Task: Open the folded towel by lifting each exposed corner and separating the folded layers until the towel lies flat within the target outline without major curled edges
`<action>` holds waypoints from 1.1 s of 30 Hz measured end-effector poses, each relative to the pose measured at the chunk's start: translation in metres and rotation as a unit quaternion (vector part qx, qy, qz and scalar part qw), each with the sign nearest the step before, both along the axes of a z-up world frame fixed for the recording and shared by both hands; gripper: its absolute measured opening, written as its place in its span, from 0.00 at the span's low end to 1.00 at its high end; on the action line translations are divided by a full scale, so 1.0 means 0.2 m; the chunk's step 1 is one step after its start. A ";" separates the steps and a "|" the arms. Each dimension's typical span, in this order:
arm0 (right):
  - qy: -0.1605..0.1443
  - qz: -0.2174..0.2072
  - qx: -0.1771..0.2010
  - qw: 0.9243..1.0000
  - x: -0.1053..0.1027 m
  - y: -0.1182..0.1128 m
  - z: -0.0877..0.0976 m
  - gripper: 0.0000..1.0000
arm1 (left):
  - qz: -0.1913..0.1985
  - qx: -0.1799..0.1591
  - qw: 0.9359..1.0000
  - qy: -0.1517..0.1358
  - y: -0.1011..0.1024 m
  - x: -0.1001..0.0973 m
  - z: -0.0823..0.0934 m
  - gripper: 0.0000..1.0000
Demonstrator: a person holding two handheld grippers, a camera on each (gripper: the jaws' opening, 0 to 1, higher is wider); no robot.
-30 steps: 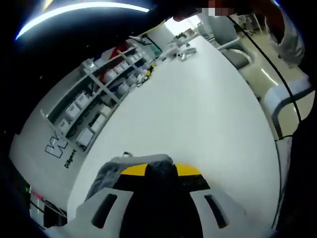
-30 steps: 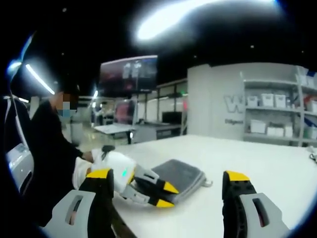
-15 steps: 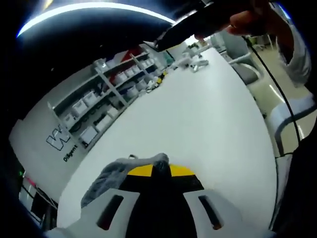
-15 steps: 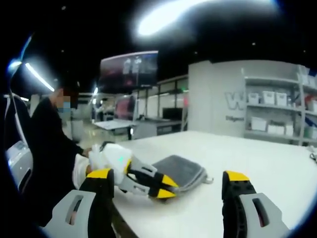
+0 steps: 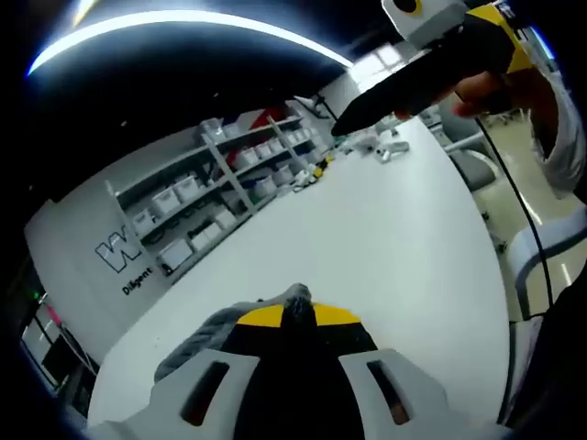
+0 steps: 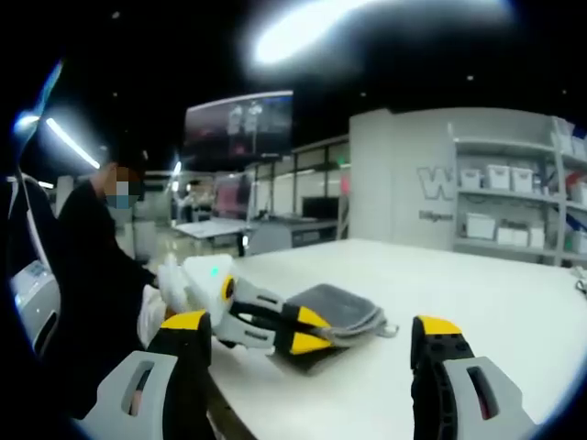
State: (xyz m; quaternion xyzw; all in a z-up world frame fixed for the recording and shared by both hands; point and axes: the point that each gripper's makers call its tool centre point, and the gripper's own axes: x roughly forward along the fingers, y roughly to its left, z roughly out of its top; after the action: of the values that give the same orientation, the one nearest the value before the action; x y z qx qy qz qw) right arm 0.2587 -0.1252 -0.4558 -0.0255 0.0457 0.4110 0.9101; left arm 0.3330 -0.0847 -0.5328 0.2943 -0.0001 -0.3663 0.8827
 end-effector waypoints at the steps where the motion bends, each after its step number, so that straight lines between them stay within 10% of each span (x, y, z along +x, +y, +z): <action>1: 0.000 0.000 0.000 1.000 0.00 0.00 0.00 0.91 | 0.000 -0.004 1.000 -0.003 0.00 0.00 0.01 0.08; 12: 0.005 0.008 -0.001 1.000 0.00 0.05 -0.02 0.91 | 0.010 -0.075 0.997 -0.003 0.08 0.02 0.12 0.07; 33: 0.014 0.012 -0.010 1.000 0.02 0.09 -0.06 0.88 | 0.013 -0.102 0.995 -0.008 0.17 0.03 0.23 0.07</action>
State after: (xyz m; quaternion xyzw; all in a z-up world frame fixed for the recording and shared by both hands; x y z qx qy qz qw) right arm 0.2623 -0.1081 -0.4675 -0.0294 0.0621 0.4216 0.9042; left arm 0.3395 -0.0512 -0.4873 0.2056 -0.0402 -0.3504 0.9129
